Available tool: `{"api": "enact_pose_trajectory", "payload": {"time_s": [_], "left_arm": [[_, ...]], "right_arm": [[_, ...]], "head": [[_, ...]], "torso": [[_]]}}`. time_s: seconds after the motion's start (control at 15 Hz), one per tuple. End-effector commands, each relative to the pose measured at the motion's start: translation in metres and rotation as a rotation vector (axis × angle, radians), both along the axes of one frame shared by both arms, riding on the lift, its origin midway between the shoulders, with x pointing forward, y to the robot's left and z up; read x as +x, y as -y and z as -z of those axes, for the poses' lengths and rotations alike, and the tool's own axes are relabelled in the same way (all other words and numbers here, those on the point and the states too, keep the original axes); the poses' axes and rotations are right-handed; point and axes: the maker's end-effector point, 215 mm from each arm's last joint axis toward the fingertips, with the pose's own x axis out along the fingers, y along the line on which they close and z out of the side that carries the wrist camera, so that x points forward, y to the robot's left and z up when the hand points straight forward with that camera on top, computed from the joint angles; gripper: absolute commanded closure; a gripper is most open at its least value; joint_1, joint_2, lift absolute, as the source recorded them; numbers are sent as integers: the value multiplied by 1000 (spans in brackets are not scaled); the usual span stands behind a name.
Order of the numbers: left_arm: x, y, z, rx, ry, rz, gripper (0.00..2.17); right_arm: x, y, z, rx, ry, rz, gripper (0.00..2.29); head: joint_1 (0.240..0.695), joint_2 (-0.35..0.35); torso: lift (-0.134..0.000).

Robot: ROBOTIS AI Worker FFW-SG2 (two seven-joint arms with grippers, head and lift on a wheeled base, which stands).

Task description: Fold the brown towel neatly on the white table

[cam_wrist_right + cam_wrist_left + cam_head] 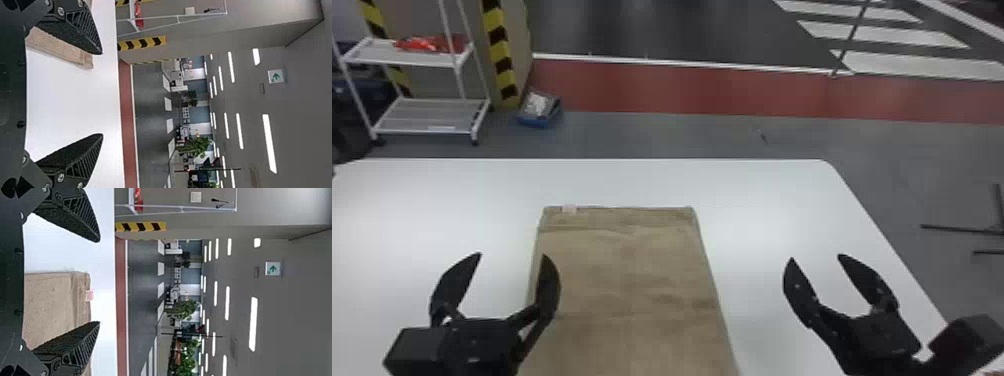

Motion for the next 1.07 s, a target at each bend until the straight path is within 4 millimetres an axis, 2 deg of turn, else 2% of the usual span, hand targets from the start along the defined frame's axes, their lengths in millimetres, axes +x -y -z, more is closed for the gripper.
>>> {"api": "enact_pose_trajectory", "payload": {"time_s": [0.0, 0.13, 0.27, 0.4, 0.53, 0.8, 0.87, 1.0], "left_arm": [[23, 6, 20, 10, -62, 10, 140], [50, 8, 35, 20, -128, 15, 137], [73, 10, 34, 10, -138, 18, 137], [93, 8, 43, 16, -174, 23, 137], [110, 9, 62, 17, -231, 34, 137], [129, 15, 71, 27, -259, 61, 140], [134, 10, 81, 44, -291, 53, 151], [138, -1, 87, 53, -310, 39, 211]], "right_arm": [[5, 1, 4, -12, -10, -3, 144], [10, -5, 7, -14, -18, -21, 144], [13, -8, 10, -21, -26, -39, 144], [16, -6, 13, -20, -34, -47, 144], [19, -11, 16, -21, -44, -65, 144], [21, -17, 16, -22, -44, -80, 144], [21, -17, 17, -25, -44, -82, 144], [24, -24, 20, -24, -48, -96, 144]], "head": [[695, -154], [695, -157], [695, -151], [695, -145], [695, -140], [695, -133], [695, -132], [695, -126]], "torso": [[-120], [-120], [-120], [-120], [-120], [-120], [-120], [-120]]}}
